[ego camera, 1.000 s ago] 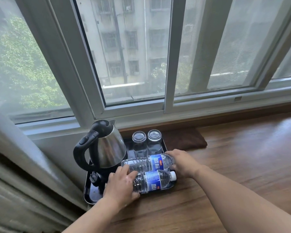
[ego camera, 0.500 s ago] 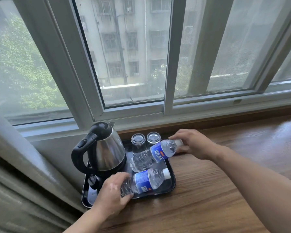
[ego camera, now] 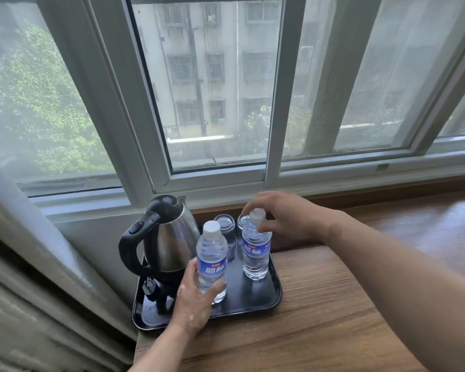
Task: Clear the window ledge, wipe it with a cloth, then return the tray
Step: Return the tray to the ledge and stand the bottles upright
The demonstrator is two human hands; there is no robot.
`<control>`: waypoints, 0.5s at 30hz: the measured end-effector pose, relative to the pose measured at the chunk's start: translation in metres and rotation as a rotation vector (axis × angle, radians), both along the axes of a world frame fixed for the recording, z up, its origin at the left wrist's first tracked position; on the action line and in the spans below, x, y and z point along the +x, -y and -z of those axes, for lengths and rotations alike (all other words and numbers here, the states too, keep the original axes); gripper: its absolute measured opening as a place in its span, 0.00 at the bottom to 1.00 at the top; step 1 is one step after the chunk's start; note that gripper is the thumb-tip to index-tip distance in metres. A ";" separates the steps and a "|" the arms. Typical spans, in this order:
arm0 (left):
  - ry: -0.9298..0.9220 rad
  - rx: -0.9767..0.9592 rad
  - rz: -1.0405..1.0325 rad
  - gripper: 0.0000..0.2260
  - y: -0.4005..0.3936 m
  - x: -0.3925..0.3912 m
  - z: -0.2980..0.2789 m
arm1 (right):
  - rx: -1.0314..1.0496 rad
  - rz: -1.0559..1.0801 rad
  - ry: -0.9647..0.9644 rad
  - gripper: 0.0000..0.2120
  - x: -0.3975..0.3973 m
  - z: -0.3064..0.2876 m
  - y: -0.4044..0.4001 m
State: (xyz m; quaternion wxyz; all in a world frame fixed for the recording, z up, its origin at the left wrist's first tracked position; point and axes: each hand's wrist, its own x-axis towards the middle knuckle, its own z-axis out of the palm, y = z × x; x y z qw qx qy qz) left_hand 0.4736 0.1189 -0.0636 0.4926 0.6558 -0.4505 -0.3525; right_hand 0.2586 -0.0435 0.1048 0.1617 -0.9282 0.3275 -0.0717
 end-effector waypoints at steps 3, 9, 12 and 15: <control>-0.071 0.004 0.015 0.26 0.008 -0.004 0.000 | 0.075 0.060 0.118 0.27 -0.006 0.008 -0.003; -0.092 0.032 0.085 0.29 0.015 0.001 -0.004 | 0.295 0.255 0.381 0.34 -0.024 0.051 -0.019; -0.020 0.051 0.077 0.31 0.013 0.002 -0.003 | 0.393 0.327 0.400 0.36 -0.024 0.090 -0.037; 0.064 0.057 0.055 0.30 0.012 0.001 -0.004 | 0.420 0.440 0.469 0.37 -0.015 0.121 -0.051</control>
